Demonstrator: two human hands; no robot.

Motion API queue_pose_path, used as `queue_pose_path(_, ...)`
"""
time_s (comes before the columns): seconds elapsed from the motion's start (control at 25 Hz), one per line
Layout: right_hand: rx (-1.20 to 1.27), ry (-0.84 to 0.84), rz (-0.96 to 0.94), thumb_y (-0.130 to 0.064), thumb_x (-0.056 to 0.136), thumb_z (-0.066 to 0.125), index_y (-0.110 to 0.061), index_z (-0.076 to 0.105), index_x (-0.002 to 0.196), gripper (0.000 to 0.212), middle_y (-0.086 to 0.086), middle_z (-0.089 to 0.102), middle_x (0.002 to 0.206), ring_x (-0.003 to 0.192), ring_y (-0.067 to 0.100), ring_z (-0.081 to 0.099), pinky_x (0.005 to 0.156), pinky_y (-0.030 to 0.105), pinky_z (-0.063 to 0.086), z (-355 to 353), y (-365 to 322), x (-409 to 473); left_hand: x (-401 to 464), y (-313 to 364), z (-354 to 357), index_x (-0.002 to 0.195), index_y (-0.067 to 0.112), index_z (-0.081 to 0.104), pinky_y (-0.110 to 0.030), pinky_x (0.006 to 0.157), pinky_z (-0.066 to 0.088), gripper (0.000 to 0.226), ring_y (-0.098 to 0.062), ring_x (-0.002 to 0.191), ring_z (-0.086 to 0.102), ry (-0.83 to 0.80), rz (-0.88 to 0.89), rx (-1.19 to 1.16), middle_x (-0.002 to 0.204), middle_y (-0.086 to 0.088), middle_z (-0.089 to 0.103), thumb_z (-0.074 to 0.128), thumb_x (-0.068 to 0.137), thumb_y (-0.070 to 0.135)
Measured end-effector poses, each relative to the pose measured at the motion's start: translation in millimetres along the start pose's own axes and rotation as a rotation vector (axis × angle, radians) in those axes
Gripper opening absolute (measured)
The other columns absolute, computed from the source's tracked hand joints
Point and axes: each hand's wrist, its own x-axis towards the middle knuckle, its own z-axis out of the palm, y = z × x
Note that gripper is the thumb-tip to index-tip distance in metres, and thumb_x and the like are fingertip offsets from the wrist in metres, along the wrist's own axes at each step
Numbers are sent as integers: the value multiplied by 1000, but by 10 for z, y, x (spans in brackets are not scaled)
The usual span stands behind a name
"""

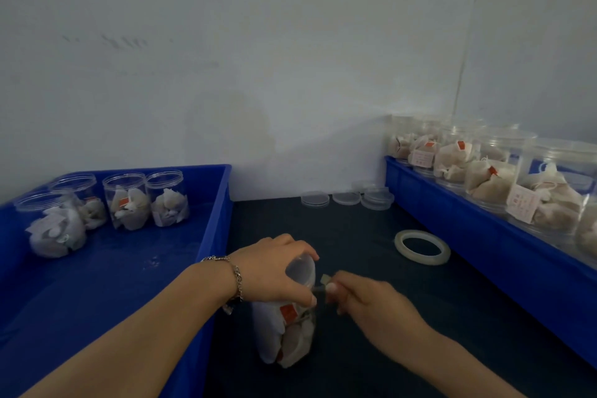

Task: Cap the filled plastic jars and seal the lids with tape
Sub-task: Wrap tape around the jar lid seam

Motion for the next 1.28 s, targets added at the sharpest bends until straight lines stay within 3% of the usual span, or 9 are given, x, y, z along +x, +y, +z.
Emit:
queue_pose_path(0.12, -309, 142, -103, -48, 98, 27, -37, 46, 99, 22, -14, 51, 87, 75, 3, 48, 62, 20, 37, -64, -31, 15, 3, 29, 9, 124, 36, 39, -34, 90, 48, 54, -10, 106, 39, 38, -20, 28, 110, 11, 36, 63, 78, 50)
queue_pose_path(0.24, -439, 180, -148, -38, 99, 42, -34, 44, 113, 15, -5, 51, 107, 95, 11, 51, 70, 23, 33, -8, -103, 68, -1, 39, 68, 121, 33, 41, -31, 86, 46, 50, -9, 100, 40, 120, -1, 100, 106, 12, 39, 59, 78, 53)
queue_pose_path(0.4, -395, 256, -166, -40, 100, 34, -31, 48, 110, 19, -4, 51, 107, 89, 9, 46, 67, 22, 32, 63, -99, 120, 9, 46, 66, 115, 33, 43, -30, 85, 46, 44, -8, 98, 43, 161, -8, 70, 106, 12, 43, 59, 79, 54)
queue_pose_path(0.48, -312, 214, -167, -45, 100, 28, -39, 44, 121, 27, -10, 47, 101, 81, 2, 40, 62, 16, 27, 56, -37, 102, 10, 46, 59, 115, 34, 42, -29, 85, 46, 44, -7, 98, 42, 139, -24, 50, 106, 12, 42, 59, 79, 54)
queue_pose_path(0.6, -277, 121, -196, -47, 99, 27, -57, 15, 140, 43, -16, 36, 99, 75, 1, 42, 56, 12, 29, 3, 75, 68, 17, 40, 56, 118, 33, 41, -29, 84, 46, 47, -8, 99, 41, 123, -30, 64, 106, 12, 41, 58, 79, 54)
queue_pose_path(0.8, -241, 160, -204, -47, 97, 32, -44, 53, 116, 28, -23, 37, 111, 89, 3, 51, 63, 9, 35, -45, 142, 86, 21, 50, 53, 118, 35, 39, -30, 85, 47, 48, -8, 102, 40, 102, -35, 90, 109, 13, 39, 57, 79, 56)
queue_pose_path(0.96, -281, 152, -248, -51, 97, 28, -42, 54, 115, 33, -20, 49, 111, 88, 3, 54, 65, 13, 38, -1, 101, 94, 18, 63, 64, 119, 34, 39, -29, 85, 46, 50, -8, 102, 41, 118, -24, 116, 109, 13, 40, 53, 80, 62)
queue_pose_path(1.12, -307, 169, -263, -46, 100, 25, -41, 46, 122, 31, -13, 61, 104, 88, 7, 59, 71, 28, 47, 32, 32, 119, 13, 69, 67, 115, 33, 39, -29, 82, 46, 44, -10, 101, 41, 112, -16, 122, 109, 11, 41, 53, 82, 58)
queue_pose_path(1.28, -270, 88, -230, -41, 100, 30, -40, 50, 116, 25, -16, 57, 104, 89, 5, 56, 70, 24, 42, -56, 58, 143, 32, 84, 48, 118, 29, 35, -31, 80, 45, 45, -13, 100, 40, 32, -33, 174, 112, 7, 38, 50, 84, 55)
